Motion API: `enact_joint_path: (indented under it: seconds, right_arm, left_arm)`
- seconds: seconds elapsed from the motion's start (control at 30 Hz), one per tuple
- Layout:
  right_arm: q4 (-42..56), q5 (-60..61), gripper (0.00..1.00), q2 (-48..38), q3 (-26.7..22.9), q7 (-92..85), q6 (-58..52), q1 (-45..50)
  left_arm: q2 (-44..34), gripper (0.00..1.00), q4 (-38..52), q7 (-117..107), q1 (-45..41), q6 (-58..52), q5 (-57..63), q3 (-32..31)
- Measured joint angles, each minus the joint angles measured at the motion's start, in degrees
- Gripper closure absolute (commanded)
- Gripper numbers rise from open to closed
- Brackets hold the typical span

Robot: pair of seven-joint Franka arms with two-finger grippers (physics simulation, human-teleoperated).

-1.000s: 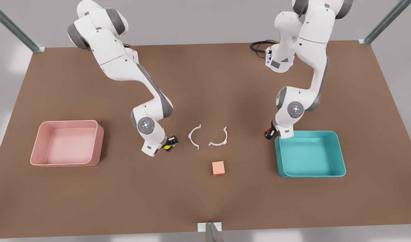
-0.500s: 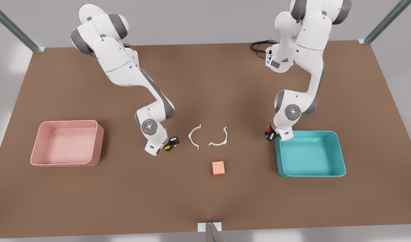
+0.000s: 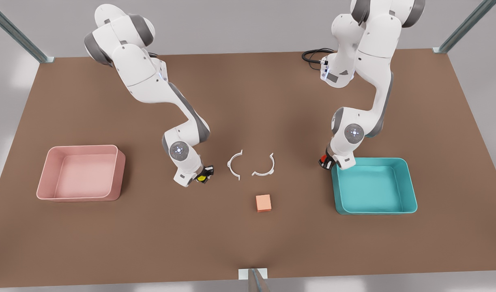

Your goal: Place the red button in the blue storage box with the left arm, and place the yellow button in the pink storage box with the right arm

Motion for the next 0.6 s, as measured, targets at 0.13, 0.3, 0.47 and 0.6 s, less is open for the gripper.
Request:
enact_joint_path:
  seconds: [0.13,0.3,0.47,0.6]
  right_arm:
    - [0.0,0.0,0.38,-0.6,0.0,0.1,0.1,0.0]
    - [0.0,0.0,0.47,0.3,0.0,0.2,0.3,0.2]
    - [0.5,0.4,0.50,-0.8,-0.1,-0.3,0.3,-0.1]
    - [0.5,0.5,0.50,-5.3,-0.4,-1.4,-1.6,-2.9]
  left_arm:
    - [-0.2,0.44,0.0,-0.5,0.0,-0.1,0.0,0.0]
    - [-1.1,0.45,0.0,-0.9,0.0,-0.2,0.0,0.0]
    - [-7.0,0.45,0.1,-1.2,0.0,-3.1,0.1,-0.1]
    - [-11.6,0.45,1.3,-1.3,-0.1,-7.9,0.1,0.0]
